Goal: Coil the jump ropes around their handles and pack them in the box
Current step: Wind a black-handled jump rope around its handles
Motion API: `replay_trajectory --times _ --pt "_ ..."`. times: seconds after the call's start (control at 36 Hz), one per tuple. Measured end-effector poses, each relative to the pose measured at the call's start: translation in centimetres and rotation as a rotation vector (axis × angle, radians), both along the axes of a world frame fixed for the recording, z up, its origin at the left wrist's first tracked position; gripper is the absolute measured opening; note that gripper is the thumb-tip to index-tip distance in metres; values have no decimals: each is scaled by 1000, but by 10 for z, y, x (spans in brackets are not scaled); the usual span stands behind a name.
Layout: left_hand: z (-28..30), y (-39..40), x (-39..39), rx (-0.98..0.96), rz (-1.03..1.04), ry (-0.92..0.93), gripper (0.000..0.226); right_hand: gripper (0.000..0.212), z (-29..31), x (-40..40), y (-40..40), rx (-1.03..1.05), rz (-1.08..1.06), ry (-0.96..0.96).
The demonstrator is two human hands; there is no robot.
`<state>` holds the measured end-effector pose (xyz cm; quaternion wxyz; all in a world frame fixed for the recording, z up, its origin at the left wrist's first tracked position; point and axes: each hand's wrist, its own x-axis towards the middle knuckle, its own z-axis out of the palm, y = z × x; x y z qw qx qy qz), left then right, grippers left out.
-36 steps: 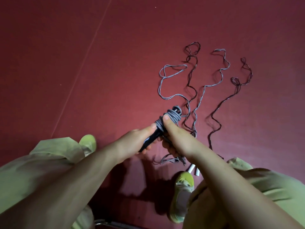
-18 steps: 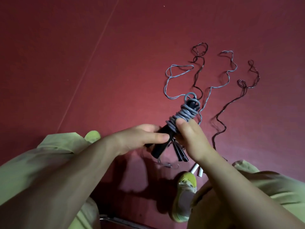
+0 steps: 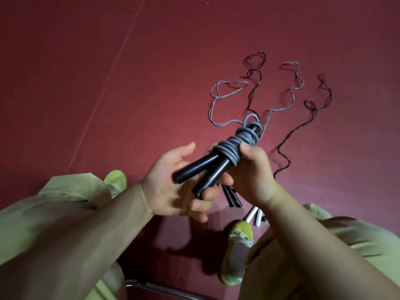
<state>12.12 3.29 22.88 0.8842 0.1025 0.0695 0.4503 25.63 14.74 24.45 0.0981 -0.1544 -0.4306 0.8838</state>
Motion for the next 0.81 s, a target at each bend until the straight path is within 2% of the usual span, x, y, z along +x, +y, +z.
replay_trajectory --times 0.28,0.42,0.5,0.56,0.67,0.75,0.81 --pt "-1 -3 5 58 -34 -17 75 67 6 5 5 -48 137 37" --pt "-2 -4 12 84 -127 -79 75 71 7 7 5 -109 111 60" --pt "-2 -6 10 66 -161 -94 68 49 5 5 4 5 30 -39" --pt "-2 -5 9 34 -167 -54 63 43 4 3 3 48 -6 -87" --pt "-2 -2 4 -41 -168 59 60 64 -2 2 6 26 31 -174" --pt "0 0 -1 -137 -129 172 62 58 -7 2 6 108 46 -277" --pt "0 1 -1 -192 -106 259 64 76 -9 1 5 224 56 -359"
